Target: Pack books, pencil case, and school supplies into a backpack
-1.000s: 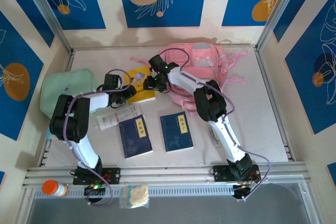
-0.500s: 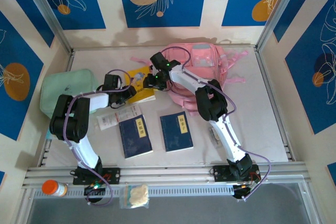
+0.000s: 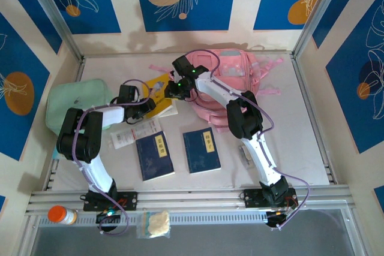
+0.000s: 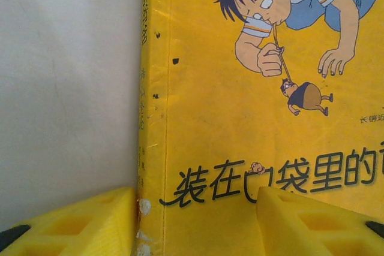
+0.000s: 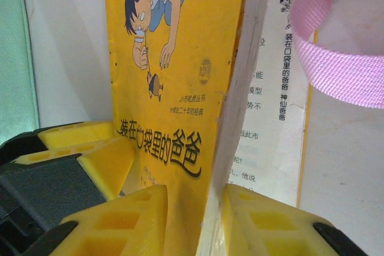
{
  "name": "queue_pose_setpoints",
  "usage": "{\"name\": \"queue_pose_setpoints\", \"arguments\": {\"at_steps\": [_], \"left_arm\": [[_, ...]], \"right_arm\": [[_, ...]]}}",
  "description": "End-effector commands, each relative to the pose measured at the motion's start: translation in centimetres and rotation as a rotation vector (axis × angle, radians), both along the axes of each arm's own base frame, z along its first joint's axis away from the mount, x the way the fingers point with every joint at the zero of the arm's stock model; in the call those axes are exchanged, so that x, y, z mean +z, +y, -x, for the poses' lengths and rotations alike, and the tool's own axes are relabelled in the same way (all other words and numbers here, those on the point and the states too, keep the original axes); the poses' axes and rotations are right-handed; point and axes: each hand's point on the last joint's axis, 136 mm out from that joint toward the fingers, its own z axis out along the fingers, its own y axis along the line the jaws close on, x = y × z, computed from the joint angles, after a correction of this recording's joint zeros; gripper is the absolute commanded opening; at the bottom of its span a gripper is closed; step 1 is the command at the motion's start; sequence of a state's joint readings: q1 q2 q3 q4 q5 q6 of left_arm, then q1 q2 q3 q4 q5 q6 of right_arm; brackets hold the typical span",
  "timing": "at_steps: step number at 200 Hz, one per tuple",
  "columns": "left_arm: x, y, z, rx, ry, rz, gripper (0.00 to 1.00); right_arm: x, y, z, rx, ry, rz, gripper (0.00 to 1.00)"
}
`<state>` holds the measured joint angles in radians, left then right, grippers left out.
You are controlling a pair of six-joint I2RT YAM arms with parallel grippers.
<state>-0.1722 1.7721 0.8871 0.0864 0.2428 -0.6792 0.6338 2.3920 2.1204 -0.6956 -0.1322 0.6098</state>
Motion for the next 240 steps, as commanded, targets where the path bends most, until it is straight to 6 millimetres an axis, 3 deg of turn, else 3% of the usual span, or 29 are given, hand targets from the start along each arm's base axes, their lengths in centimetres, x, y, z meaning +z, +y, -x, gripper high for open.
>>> {"name": "queue_pose_setpoints", "arguments": {"at_steps": [1,39,79,137,179,217,240], "left_arm": [[-1.0,0.5,1.2,0.004,0.051,-0.015,0.54],[-0.7,0.6,1.3,0.003,0.048,-0.017,0.54],[0.5,0.8,0.9,0.027,0.031,-0.015,0.55],[7.6,3.2,0.3,0.116,-0.101,0.027,0.64],[12.6,5.2,2.1,0.169,-0.199,0.1,0.72],[15.2,3.3,4.0,0.094,-0.227,0.226,0.75],[16.5,1.6,5.2,0.046,-0.247,0.349,0.76]], "right_arm": [[2.8,0.9,1.2,0.039,0.007,-0.064,0.26],[3.2,0.9,1.1,0.038,0.0,-0.068,0.15],[5.5,1.2,0.8,0.047,-0.036,-0.111,0.05],[12.1,1.2,0.4,0.056,-0.089,-0.252,0.0],[17.1,0.1,2.2,0.07,-0.122,-0.315,0.0],[20.5,-2.5,5.5,0.078,-0.159,-0.384,0.0],[21.2,-5.0,7.4,0.056,-0.167,-0.407,0.0]]}}
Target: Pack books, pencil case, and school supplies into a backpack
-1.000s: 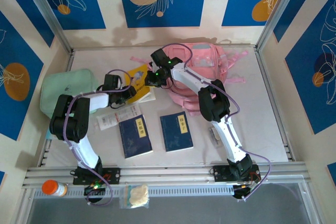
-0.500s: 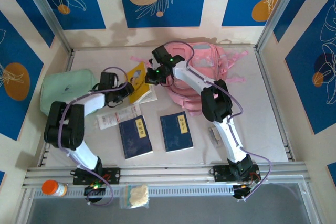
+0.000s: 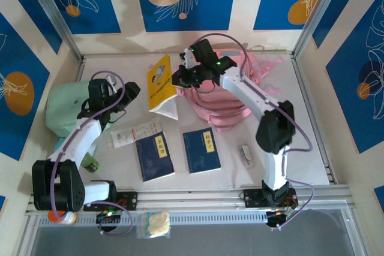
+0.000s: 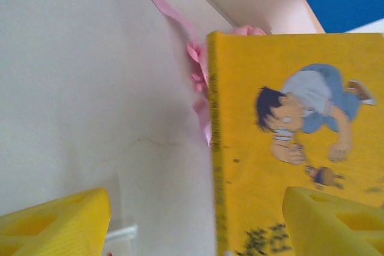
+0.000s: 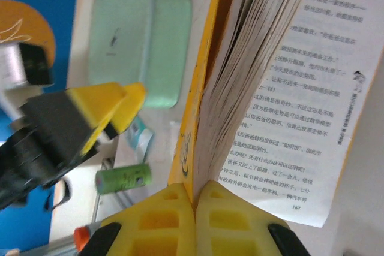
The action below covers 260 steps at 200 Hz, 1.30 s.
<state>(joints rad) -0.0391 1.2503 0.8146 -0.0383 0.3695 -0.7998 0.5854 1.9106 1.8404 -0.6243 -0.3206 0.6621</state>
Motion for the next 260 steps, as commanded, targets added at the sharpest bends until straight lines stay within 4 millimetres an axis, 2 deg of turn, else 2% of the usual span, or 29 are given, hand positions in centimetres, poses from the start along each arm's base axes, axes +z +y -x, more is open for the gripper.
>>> {"name": "queue_pose_setpoints", "arguments": {"at_steps": [1,41,77,96,132,147,163,177,189,203,219,240,260], "left_arm": [[0.9,-2.2,1.9,-0.088,0.003,0.144,0.76],[3.3,-6.7,3.9,-0.194,-0.056,0.32,0.76],[5.4,-11.6,5.4,-0.268,-0.108,0.411,0.78],[4.3,-12.5,5.8,-0.232,-0.041,0.407,0.8],[5.4,-14.9,6.3,-0.249,-0.046,0.443,0.82],[6.7,-16.1,6.3,-0.266,-0.096,0.525,0.83],[8.9,-16.9,6.3,-0.309,-0.169,0.628,0.79],[10.3,-17.6,6.5,-0.349,-0.193,0.653,0.78],[10.5,-18.0,6.8,-0.367,-0.183,0.641,0.76],[10.8,-18.0,7.1,-0.363,-0.2,0.637,0.67],[11.0,-17.8,7.3,-0.36,-0.205,0.619,0.64],[11.1,-18.0,7.7,-0.367,-0.2,0.595,0.51],[11.4,-18.3,7.9,-0.38,-0.2,0.583,0.43]], "right_arm": [[4.4,-1.6,2.0,0.021,-0.067,-0.122,0.0],[5.5,-4.4,5.6,0.033,-0.076,-0.185,0.0],[5.7,-6.3,7.6,0.039,-0.081,-0.232,0.0],[5.8,-7.5,8.0,0.024,-0.072,-0.274,0.0],[7.2,-8.7,9.4,0.058,-0.108,-0.348,0.0],[7.6,-8.6,10.2,0.099,-0.126,-0.39,0.0],[6.9,-8.8,10.6,0.118,-0.097,-0.404,0.0],[6.3,-9.3,10.8,0.112,-0.095,-0.392,0.0],[5.8,-9.8,10.8,0.101,-0.097,-0.395,0.0],[4.7,-10.7,10.3,0.068,-0.074,-0.381,0.0],[3.9,-11.5,10.1,0.053,-0.06,-0.38,0.0],[3.8,-11.4,10.5,0.099,-0.075,-0.381,0.0],[3.3,-11.3,10.5,0.119,-0.068,-0.36,0.0]]}}
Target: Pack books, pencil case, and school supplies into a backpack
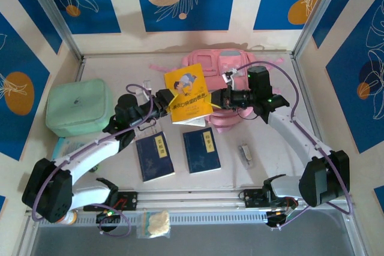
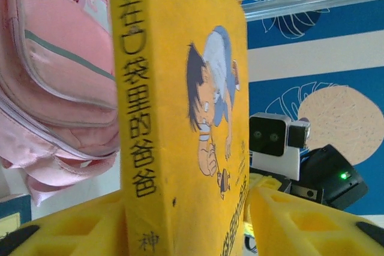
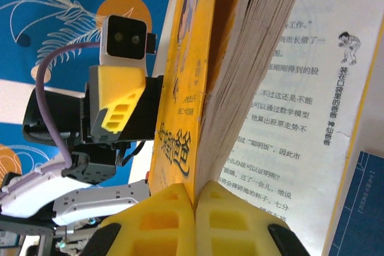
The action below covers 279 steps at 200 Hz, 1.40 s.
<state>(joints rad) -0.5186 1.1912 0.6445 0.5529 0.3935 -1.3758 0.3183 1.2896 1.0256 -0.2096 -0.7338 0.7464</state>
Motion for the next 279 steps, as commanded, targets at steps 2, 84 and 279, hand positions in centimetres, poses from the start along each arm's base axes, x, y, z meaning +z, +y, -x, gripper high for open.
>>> {"name": "queue_pose_setpoints", "arguments": {"at_steps": [2,84,279], "left_arm": [[4.1,-0.7,0.9,-0.03,-0.105,0.027,0.42],[5.1,-1.5,0.3,-0.044,-0.153,0.0,0.0],[8.2,-4.7,0.6,-0.125,-0.294,0.041,0.0]], "right_arm": [[1.2,0.4,0.9,0.085,-0.073,-0.019,0.0],[-0.7,-0.5,1.4,0.058,-0.033,0.034,0.5],[0.2,-0.5,2.0,0.081,0.137,-0.194,0.96]]}}
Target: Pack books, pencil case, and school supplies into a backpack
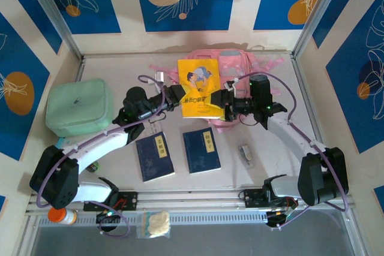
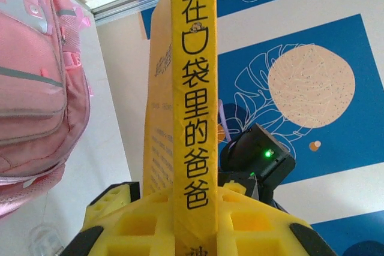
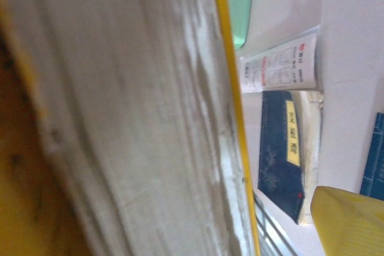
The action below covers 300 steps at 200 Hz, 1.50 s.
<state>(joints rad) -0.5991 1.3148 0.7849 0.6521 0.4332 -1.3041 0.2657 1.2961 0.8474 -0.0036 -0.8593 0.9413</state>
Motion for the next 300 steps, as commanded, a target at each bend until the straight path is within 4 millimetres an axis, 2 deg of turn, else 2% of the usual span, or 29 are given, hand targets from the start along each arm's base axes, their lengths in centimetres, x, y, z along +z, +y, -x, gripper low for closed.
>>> {"name": "queue_pose_setpoints", "arguments": {"at_steps": [1,20,39,53,82,105,130,150,154,165,177,202,217,248,285,300], "left_arm": [[3.9,-0.1,0.6,-0.002,-0.133,0.02,0.0],[2.2,0.2,0.2,0.02,-0.113,-0.07,0.0],[0.9,1.0,0.0,0.047,-0.097,-0.156,0.0],[0.0,1.3,0.0,0.059,-0.091,-0.228,0.0],[-0.4,1.3,0.0,0.051,-0.089,-0.233,0.0],[-0.4,0.7,0.6,0.02,-0.092,-0.231,0.0],[-1.4,1.0,0.7,0.028,-0.079,-0.27,0.0],[-1.6,0.8,0.6,0.023,-0.077,-0.275,0.0],[-1.6,0.7,0.6,0.015,-0.08,-0.274,0.01],[-1.5,0.4,0.7,-0.006,-0.1,-0.288,0.15],[-1.9,0.7,0.7,-0.008,-0.134,-0.372,0.24],[-3.3,2.1,0.6,-0.009,-0.238,-0.658,0.29],[-4.4,2.1,0.7,-0.071,-0.295,-0.81,0.38],[-6.2,0.0,-0.1,-0.201,-0.448,-0.937,0.41],[-9.3,-4.2,-1.5,-0.39,-0.624,-1.045,0.51],[-10.7,-5.8,-2.8,-0.435,-0.642,-1.077,0.52]], "right_arm": [[3.7,0.5,1.2,0.065,-0.053,-0.103,0.96],[4.9,0.1,1.4,0.054,-0.105,-0.09,0.88],[4.4,-0.3,1.6,0.022,-0.121,0.001,0.79],[4.2,-0.3,1.7,0.027,-0.125,0.002,0.7],[3.6,-0.2,1.2,0.022,-0.115,0.01,0.55],[2.9,-0.4,0.7,0.009,-0.094,0.032,0.35],[2.5,-0.7,0.6,-0.008,-0.091,0.045,0.13],[2.5,-1.0,0.7,-0.014,-0.091,0.056,0.03],[2.5,-1.1,0.7,-0.016,-0.093,0.059,0.01],[2.4,-1.6,0.7,-0.033,-0.086,0.079,0.0],[2.3,-2.5,0.5,-0.07,-0.083,0.118,0.0],[1.6,-5.5,0.1,-0.176,-0.07,0.206,0.0],[1.4,-7.2,-0.3,-0.232,-0.061,0.21,0.0],[0.1,-11.4,-1.2,-0.391,-0.01,0.29,0.0],[-0.9,-15.5,-1.6,-0.553,0.025,0.363,0.0],[-1.4,-16.9,-1.7,-0.608,0.053,0.38,0.0]]}}
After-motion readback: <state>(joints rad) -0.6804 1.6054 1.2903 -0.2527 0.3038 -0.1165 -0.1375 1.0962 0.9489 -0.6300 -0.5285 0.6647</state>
